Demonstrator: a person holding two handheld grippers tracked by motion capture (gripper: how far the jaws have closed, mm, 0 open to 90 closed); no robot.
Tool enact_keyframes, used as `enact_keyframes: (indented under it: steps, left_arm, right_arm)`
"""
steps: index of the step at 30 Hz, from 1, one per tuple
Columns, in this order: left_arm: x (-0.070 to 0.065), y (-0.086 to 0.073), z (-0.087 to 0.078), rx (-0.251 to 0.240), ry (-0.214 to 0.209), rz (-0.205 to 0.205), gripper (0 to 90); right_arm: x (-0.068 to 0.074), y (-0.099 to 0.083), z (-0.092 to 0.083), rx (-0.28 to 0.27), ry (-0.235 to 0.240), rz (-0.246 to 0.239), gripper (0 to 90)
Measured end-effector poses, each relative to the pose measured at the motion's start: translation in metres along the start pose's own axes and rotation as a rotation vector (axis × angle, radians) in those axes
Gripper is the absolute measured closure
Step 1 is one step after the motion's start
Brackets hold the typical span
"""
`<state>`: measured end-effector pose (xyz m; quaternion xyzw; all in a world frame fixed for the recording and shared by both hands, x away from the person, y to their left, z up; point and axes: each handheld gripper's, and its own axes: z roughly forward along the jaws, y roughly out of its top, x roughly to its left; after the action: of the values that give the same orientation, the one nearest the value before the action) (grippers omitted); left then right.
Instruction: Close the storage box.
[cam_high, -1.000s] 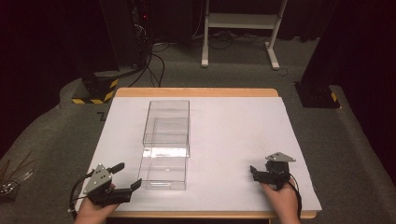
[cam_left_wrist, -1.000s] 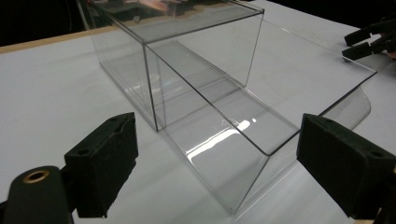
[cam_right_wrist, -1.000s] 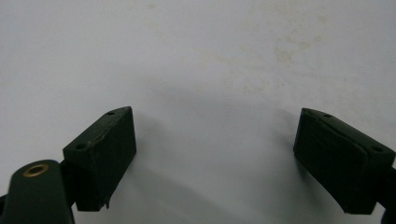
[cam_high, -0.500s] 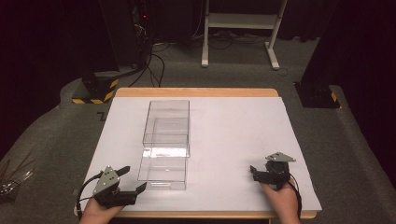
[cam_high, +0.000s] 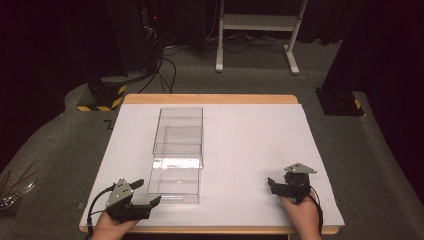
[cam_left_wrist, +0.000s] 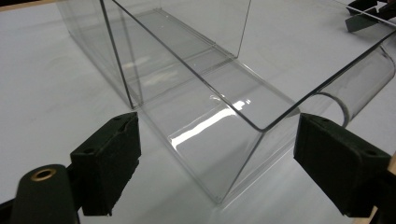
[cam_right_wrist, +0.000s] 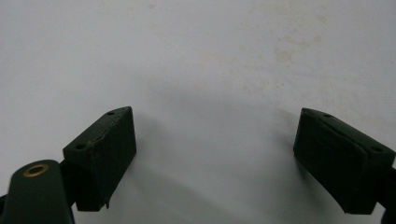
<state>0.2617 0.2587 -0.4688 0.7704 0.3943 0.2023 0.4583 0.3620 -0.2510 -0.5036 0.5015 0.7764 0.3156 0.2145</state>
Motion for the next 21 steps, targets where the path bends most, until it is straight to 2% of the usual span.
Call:
enact_keyframes:
  steps: [4,7,11,21]
  left_arm:
    - [-0.0043,-0.0005,0.0039,0.004,0.011,0.023,15.9]
    - [-0.0049,0.0,0.0034,-0.01,0.007,0.02,16.1]
    - [-0.0069,0.0004,0.0024,-0.025,0.015,0.047,18.5]
    - [-0.0081,0.0014,0.0031,-0.05,0.02,0.043,27.3]
  right_arm:
    - [0.0,0.0,0.0,0.0,0.0,0.0,12.9]
    - [0.0,0.0,0.0,0.0,0.0,0.0,12.9]
    - [0.0,0.0,0.0,0.0,0.0,0.0,12.9]
    - [-0.0001,0.0,0.0,0.0,0.0,0.0,12.9]
